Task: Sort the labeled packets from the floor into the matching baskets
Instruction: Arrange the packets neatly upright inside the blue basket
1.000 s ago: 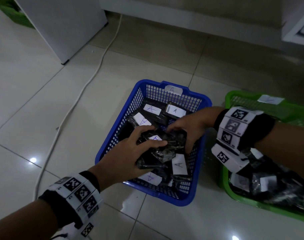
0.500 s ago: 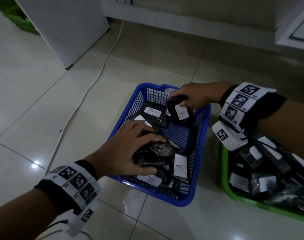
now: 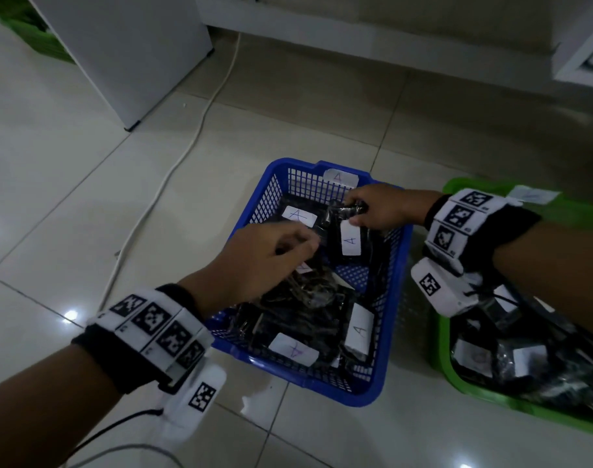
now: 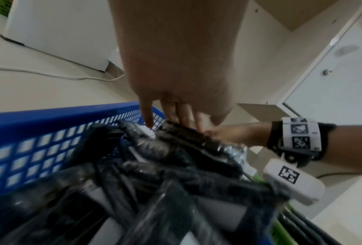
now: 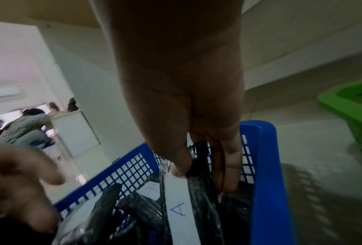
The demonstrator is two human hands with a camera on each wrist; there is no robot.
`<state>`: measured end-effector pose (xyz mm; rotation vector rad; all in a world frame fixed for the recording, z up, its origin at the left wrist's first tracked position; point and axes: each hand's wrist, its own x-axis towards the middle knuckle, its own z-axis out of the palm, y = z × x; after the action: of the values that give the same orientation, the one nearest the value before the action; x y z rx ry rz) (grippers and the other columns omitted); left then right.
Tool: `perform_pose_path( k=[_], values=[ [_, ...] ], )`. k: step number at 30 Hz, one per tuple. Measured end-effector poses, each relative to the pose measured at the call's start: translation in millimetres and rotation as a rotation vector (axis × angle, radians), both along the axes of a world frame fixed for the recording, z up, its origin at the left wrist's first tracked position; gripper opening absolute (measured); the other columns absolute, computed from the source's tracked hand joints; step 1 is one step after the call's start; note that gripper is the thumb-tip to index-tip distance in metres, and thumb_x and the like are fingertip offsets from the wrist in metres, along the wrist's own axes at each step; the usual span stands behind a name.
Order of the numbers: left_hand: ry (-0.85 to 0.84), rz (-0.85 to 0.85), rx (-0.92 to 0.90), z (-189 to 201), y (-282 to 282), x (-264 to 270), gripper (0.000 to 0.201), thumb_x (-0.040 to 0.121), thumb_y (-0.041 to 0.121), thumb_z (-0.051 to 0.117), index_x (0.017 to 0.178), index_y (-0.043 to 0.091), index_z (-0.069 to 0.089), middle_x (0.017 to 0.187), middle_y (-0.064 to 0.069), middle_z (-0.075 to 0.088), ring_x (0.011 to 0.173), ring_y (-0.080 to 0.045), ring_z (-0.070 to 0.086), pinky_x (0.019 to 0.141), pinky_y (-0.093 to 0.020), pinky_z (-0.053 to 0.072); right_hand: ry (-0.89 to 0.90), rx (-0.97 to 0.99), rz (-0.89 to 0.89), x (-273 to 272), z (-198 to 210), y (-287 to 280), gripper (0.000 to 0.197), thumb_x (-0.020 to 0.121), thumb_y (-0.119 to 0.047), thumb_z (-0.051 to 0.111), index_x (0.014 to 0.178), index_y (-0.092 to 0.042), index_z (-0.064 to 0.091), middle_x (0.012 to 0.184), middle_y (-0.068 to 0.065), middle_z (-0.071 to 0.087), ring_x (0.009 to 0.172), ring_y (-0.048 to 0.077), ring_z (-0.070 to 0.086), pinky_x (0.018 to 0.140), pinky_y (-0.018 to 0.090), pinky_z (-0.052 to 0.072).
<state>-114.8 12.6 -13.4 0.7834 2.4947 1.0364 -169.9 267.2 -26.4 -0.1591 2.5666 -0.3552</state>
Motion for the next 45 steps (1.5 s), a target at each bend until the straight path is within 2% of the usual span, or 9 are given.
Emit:
perform_pose_path(
  k=[4,9,16,23,29,35,37,40,45],
  values=[
    [0.042,0.050,-0.162,2.0,18.3,-26.4,0.043,0.091,0.034,0.068,0.131,0.035,0.053,0.102,0.016,0.073,0.087,0.007,0.066,0.068,-0.003,0.039,0.019,-0.095,-0.055,-1.7,0.6,4.6,0.039,0.092,-0.028,0.062,0.129,-0.019,0.056,0.127,0.007,0.057,0.104,0.023,0.059,0.084,0.032,0.050],
    [0.103,-0.025,-0.419,0.1,43.0,-54.7,0.076,0.088,0.062,0.061,0.150,0.031,0.031,0.130,0.002,0.064,0.114,-0.022,0.063,0.094,-0.034,0.050,-0.004,-0.290,-0.168,-2.9,-3.1,6.0,0.028,0.094,-0.019,0.060,0.121,-0.015,0.058,0.125,0.007,0.054,0.101,0.019,0.060,0.083,0.032,0.055],
    [-0.297,0.115,-0.146,-25.3,51.4,-61.0,0.037,0.089,0.042,0.073,0.114,0.022,0.056,0.100,0.003,0.073,0.084,-0.010,0.069,0.071,-0.026,0.054,-0.154,-0.550,-0.304,6.5,-0.3,15.2,0.026,0.096,-0.023,0.057,0.119,-0.012,0.059,0.105,0.005,0.066,0.085,0.021,0.072,0.072,0.031,0.061],
    [-0.373,0.087,-0.103,-35.5,47.0,-61.2,0.036,0.099,0.032,0.060,0.129,0.024,0.041,0.093,-0.009,0.073,0.077,-0.022,0.069,0.066,-0.029,0.049,0.142,0.140,0.123,2.0,-7.3,20.6,0.029,0.085,-0.024,0.069,0.104,-0.003,0.066,0.100,0.013,0.067,0.089,0.027,0.063,0.077,0.034,0.053],
    [-0.375,0.081,-0.055,-39.7,41.7,-55.6,0.035,0.102,0.024,0.053,0.134,0.027,0.041,0.117,0.004,0.066,0.105,-0.016,0.065,0.092,-0.037,0.054,0.139,0.266,0.246,10.5,-23.5,5.1,0.031,0.082,-0.033,0.073,0.091,-0.005,0.063,0.087,0.010,0.064,0.075,0.024,0.060,0.066,0.032,0.052],
    [-0.398,0.390,0.090,-35.8,38.7,-61.4,0.020,0.107,0.017,0.038,0.127,0.021,0.040,0.104,0.000,0.058,0.093,-0.019,0.057,0.084,-0.036,0.049,0.168,0.226,0.190,-1.6,-20.3,2.2,0.032,0.089,-0.019,0.063,0.064,-0.006,0.047,0.068,0.006,0.048,0.068,0.025,0.053,0.066,0.037,0.052],
    [-0.374,0.429,0.123,-33.2,37.6,-65.5,0.026,0.107,0.015,0.035,0.131,0.019,0.043,0.112,-0.006,0.063,0.102,-0.027,0.063,0.090,-0.044,0.053,0.253,-0.058,0.049,-11.9,-14.7,4.0,0.021,0.093,-0.018,0.055,0.078,-0.007,0.064,0.078,0.008,0.063,0.074,0.023,0.061,0.077,0.039,0.055],
    [-0.275,0.313,0.144,-30.0,37.9,-67.0,0.031,0.107,0.008,0.034,0.130,0.018,0.052,0.113,-0.005,0.066,0.094,-0.016,0.062,0.077,-0.020,0.050,0.334,-0.471,-0.104,-15.8,6.3,-6.2,0.038,0.091,-0.041,0.061,0.124,-0.023,0.060,0.108,-0.006,0.064,0.091,0.001,0.061,0.083,0.020,0.048],
    [-0.163,0.252,0.056,-35.3,39.5,-64.3,0.035,0.107,0.014,0.040,0.139,0.010,0.054,0.129,-0.008,0.063,0.114,-0.019,0.060,0.087,-0.021,0.045,0.062,-0.310,-0.014,-16.2,16.1,-14.9,0.051,0.084,-0.031,0.072,0.132,-0.025,0.055,0.107,-0.001,0.063,0.074,-0.004,0.062,0.071,0.021,0.053]
  ],
)
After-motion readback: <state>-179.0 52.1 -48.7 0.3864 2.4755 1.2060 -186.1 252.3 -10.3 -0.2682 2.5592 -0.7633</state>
